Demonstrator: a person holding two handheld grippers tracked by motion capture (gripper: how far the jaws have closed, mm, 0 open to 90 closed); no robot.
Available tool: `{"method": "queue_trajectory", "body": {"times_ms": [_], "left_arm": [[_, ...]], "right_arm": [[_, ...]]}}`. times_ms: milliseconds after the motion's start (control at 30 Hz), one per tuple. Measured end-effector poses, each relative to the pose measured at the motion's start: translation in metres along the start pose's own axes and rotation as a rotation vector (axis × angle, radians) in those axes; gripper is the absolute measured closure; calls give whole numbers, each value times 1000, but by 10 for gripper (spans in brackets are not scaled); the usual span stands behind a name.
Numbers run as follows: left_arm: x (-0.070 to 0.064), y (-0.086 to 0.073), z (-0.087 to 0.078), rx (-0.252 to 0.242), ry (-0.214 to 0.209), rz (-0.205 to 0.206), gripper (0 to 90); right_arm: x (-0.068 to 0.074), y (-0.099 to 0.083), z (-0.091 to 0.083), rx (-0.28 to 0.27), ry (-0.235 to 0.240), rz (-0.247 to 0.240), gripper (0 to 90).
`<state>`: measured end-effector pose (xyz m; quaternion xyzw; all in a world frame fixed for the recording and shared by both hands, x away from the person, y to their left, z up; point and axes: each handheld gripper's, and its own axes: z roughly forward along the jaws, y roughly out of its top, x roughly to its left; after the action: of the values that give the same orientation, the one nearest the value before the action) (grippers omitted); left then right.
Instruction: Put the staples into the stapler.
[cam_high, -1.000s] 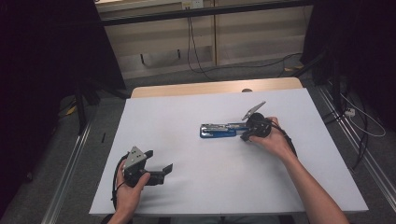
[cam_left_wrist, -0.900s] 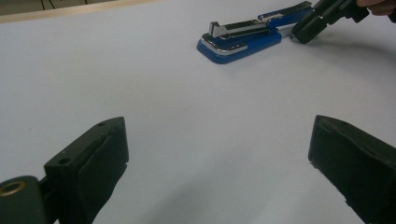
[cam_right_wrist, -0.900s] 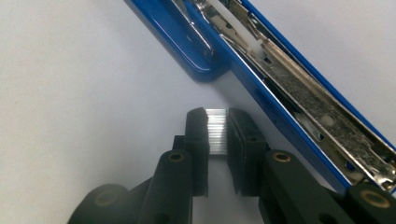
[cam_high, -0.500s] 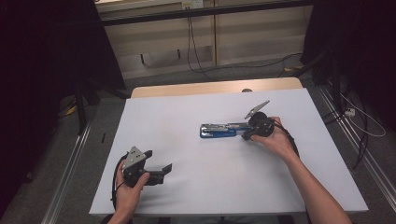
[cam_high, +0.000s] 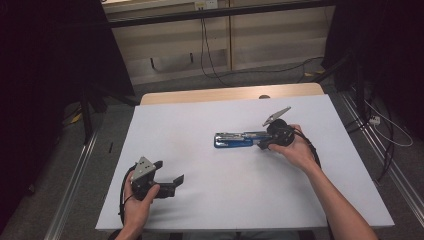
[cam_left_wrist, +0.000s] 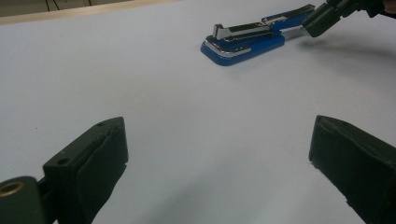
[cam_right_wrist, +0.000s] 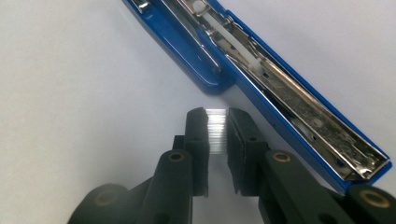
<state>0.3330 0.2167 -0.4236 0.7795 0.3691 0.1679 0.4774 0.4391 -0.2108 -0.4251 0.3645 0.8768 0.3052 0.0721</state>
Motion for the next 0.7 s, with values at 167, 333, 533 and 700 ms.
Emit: {"method": "queue_trajectory", "body": {"times_ms": [167, 333, 533, 700], "left_arm": [[0, 0, 0, 2, 2, 0, 47], [0, 0, 0, 1, 2, -1, 47], [0, 0, 0, -3, 0, -1, 47], [0, 0, 0, 1, 1, -1, 47]], "right_arm": [[2, 1, -1, -17, 11, -1, 791], [5, 3, -4, -50, 32, 2, 791], [12, 9, -5, -57, 30, -25, 791], [13, 12, -9, -95, 43, -29, 791]]}}
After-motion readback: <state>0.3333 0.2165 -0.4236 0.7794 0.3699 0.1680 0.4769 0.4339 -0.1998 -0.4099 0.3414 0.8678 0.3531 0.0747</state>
